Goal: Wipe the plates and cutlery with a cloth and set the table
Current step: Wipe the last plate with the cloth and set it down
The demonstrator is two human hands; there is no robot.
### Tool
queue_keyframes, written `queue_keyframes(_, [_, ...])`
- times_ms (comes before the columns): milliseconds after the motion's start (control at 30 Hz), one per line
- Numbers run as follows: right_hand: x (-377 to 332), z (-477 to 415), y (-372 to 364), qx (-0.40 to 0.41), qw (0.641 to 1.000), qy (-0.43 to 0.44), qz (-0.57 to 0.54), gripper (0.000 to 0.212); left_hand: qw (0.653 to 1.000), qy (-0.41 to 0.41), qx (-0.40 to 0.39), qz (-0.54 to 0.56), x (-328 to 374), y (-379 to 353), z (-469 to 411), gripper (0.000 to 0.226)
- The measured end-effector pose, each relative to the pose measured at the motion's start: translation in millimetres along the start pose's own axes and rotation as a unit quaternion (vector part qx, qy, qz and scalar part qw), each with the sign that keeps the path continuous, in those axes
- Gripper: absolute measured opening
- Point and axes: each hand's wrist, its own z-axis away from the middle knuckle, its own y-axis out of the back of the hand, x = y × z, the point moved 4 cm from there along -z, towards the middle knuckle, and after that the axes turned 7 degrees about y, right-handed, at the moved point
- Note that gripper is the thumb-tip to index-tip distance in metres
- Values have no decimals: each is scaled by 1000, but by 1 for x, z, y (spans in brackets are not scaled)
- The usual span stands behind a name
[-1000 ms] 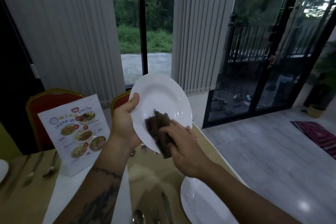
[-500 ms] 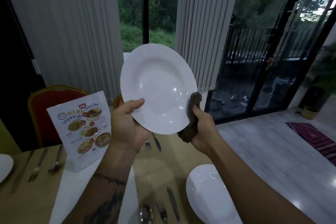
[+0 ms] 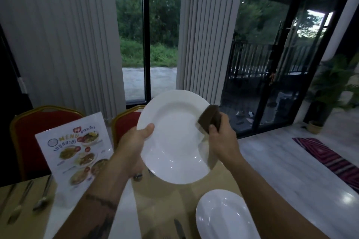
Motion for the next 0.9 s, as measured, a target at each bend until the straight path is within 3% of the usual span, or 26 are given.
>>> queue_keyframes(100, [11,2,-5,-5,971,2,239,65,999,10,-12,29,-31,-19,1,25])
queue_keyframes(367, [43,9,-23,-24,954,64,292,88,999,3,39,-17,-58,-36,-13,18])
queue_keyframes(500, [59,8,-48,-63,951,136,270,79,996,9,80,-32,-67,-40,-34,19])
queue_keyframes(633, [75,10,-66,-238,928,229,173,66,986,15,158,-41,-79,-39,-71,33])
queue_keyframes(700, [101,4,-65,-307,913,235,130,54,980,33,195,-32,-91,-40,-90,38])
queue_keyframes(800, [141,-20,-53,-302,920,199,153,33,975,75,208,-16,-120,-44,-118,21])
queue_keyframes(900, [176,-53,-49,-237,939,104,225,42,977,129,168,-1,-161,-61,-141,17])
